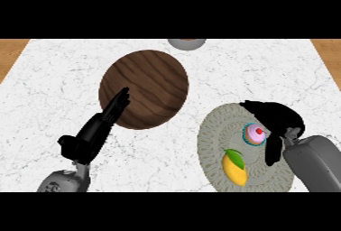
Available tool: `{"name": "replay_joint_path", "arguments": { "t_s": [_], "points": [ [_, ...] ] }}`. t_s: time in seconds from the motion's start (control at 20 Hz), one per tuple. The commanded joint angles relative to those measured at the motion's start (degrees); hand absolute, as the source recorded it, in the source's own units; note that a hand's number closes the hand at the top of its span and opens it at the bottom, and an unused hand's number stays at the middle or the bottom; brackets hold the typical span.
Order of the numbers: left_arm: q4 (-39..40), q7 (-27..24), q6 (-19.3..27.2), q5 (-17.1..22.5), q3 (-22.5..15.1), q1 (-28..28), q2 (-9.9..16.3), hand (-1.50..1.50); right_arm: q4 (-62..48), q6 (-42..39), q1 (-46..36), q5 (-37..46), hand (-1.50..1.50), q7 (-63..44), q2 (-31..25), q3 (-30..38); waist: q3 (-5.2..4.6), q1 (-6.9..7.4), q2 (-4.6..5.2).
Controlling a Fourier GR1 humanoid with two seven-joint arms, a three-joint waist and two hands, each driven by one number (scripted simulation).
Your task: Pick the cupcake from the placemat and place it in the bowl
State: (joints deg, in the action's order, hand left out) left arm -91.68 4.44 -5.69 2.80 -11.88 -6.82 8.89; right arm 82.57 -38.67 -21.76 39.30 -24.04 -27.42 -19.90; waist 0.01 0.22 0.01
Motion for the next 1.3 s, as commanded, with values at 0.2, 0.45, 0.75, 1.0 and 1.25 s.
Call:
{"name": "replay_joint_path", "arguments": {
  "t_s": [0.2,0.45,0.75,1.0,1.25],
  "points": [
    [2.0,-1.8,-1.4,-1.9,1.3,-1.1,-2.0,0.00,-6.2,2.7,0.1,3.8,1.50,9.8,1.9,4.3,0.00,-0.10,0.02],
    [4.5,-3.3,-2.9,-0.9,3.3,-1.6,-2.0,0.00,-14.3,13.1,-2.7,10.6,1.50,17.8,4.0,2.1,0.01,0.09,0.13],
    [-0.7,-0.5,-3.6,-2.6,2.8,1.0,-2.4,0.00,-12.2,10.3,-4.4,13.5,1.50,17.7,6.5,4.8,0.00,0.10,0.00],
    [0.7,-0.7,-4.2,-2.7,1.3,0.5,-2.8,0.00,-9.1,13.7,-7.1,16.2,1.50,-1.8,26.6,-5.5,-0.09,2.96,0.06],
    [1.4,0.1,-6.3,-2.3,-1.0,-1.8,-3.6,0.00,-10.0,18.5,-14.6,13.6,1.50,-14.6,27.2,-13.3,-0.21,8.66,0.49]
  ]
}}
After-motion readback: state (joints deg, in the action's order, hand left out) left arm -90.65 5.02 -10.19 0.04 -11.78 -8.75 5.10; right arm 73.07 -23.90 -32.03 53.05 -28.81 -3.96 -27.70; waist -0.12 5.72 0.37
